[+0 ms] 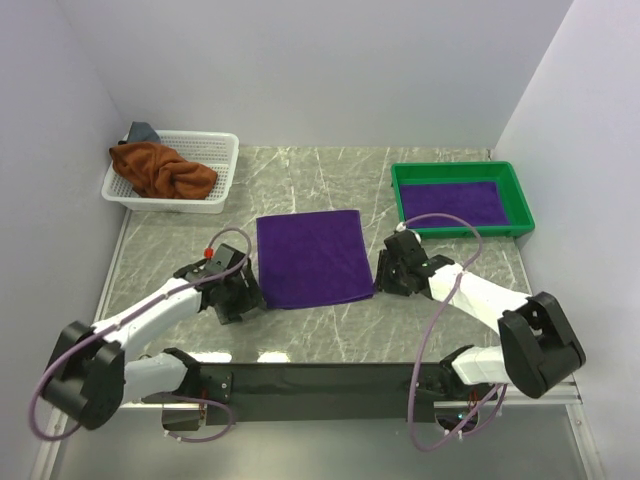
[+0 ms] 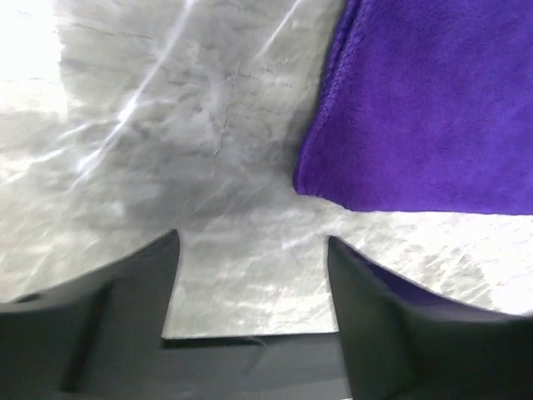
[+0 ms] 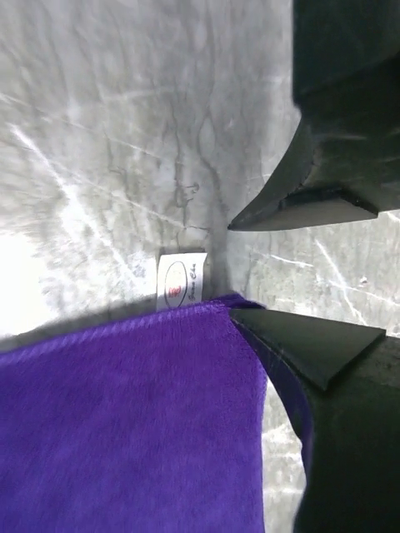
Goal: Fold and stack the towels
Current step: Fold the towel
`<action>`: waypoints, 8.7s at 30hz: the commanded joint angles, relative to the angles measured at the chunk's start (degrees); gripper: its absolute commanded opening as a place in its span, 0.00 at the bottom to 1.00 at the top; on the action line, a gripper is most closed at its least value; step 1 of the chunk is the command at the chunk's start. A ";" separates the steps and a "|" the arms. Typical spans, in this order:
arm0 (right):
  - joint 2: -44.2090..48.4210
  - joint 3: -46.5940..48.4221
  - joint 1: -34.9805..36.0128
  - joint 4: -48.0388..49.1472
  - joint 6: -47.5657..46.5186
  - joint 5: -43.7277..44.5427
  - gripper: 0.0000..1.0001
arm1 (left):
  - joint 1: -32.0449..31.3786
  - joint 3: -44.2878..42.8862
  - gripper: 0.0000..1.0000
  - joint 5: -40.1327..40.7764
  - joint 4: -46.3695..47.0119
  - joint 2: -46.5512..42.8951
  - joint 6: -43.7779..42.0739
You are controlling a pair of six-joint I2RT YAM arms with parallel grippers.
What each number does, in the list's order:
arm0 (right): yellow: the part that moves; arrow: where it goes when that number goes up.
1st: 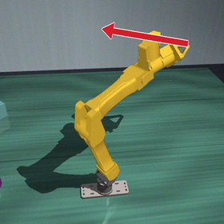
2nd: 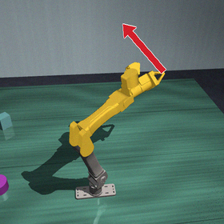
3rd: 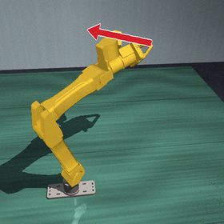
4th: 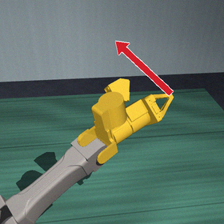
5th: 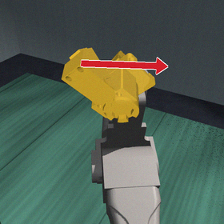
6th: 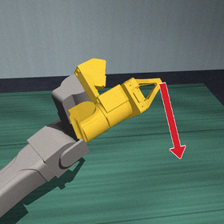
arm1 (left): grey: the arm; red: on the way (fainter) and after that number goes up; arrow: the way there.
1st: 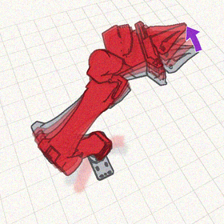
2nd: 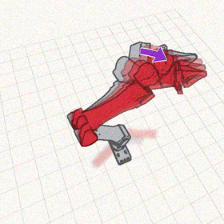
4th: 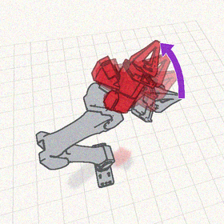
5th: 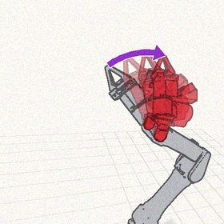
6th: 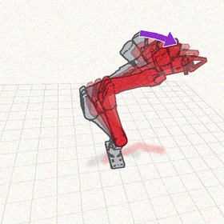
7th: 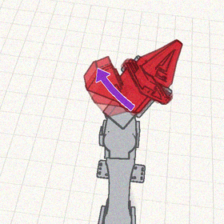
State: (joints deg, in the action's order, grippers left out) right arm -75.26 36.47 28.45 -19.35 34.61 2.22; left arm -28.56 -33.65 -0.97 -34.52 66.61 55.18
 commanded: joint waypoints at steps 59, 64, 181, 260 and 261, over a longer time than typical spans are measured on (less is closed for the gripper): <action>-12.87 16.52 -3.75 29.45 1.86 -14.26 0.36 | 7.89 -21.63 0.45 -1.92 26.08 22.67 -6.49; -22.01 18.28 -5.51 33.24 4.15 -15.05 0.34 | 10.45 -23.66 0.37 -2.98 29.16 31.02 -7.10; -50.51 58.54 -3.13 -26.17 -59.66 -11.54 0.00 | 13.00 -49.50 0.51 -11.68 2.53 48.26 -67.13; -26.18 40.97 1.35 -3.06 -60.63 11.84 0.00 | 11.77 -33.94 0.01 -2.37 17.47 24.36 -60.81; -25.47 39.05 1.70 -2.62 -60.37 12.02 0.00 | 11.51 -33.42 0.01 -2.19 17.04 23.57 -60.63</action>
State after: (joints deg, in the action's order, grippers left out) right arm -105.67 78.41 29.85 -23.49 -26.50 9.23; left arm -16.95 -68.42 -6.13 -17.10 93.62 -6.44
